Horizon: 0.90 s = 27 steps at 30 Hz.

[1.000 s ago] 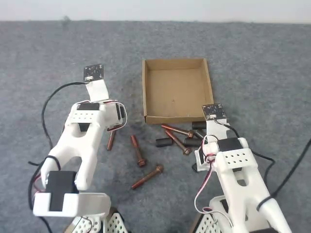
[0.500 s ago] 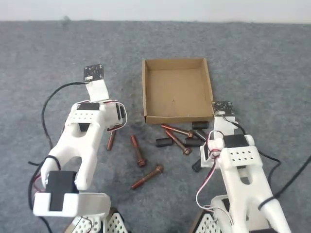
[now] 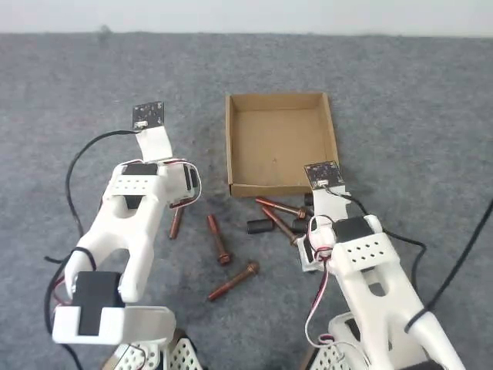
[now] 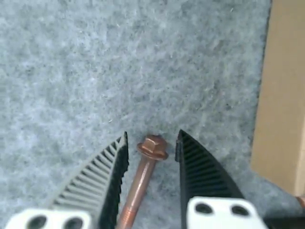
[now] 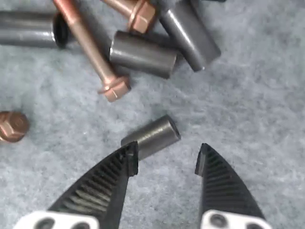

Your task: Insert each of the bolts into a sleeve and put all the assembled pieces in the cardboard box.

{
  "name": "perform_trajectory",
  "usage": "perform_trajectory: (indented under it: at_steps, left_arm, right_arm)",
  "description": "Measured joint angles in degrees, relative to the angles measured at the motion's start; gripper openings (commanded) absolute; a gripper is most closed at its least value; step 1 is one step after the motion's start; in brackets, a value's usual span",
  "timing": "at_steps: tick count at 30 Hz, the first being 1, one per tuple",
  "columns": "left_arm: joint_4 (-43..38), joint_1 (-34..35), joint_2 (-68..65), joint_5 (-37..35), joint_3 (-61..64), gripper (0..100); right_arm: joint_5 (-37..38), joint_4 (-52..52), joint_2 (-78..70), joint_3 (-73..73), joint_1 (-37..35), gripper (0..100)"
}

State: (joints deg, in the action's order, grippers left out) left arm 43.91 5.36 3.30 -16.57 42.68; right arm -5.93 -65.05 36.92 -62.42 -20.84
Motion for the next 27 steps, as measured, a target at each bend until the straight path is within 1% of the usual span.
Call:
perform_trajectory:
  at_steps: [7, 13, 15, 21, 27]
  left_arm:
    - [0.00, 0.00, 0.00, 0.00, 0.00, 16]
    - [0.00, 0.00, 0.00, 0.00, 0.00, 16]
    - [0.00, 0.00, 0.00, 0.00, 0.00, 16]
    - [0.00, 0.00, 0.00, 0.00, 0.00, 16]
    - [0.00, 0.00, 0.00, 0.00, 0.00, 16]
  right_arm:
    - [0.00, 2.99, -4.66, -0.18, -0.35, 18.1]
    - [-0.18, 3.52, -11.43, 2.73, -1.85, 17.7]
    - [0.00, 3.08, -13.45, 1.05, -2.90, 17.7]
    - [0.00, 3.25, -14.07, 1.41, -7.47, 17.6]
    - [0.00, 4.22, -14.07, 1.41, -7.38, 17.6]
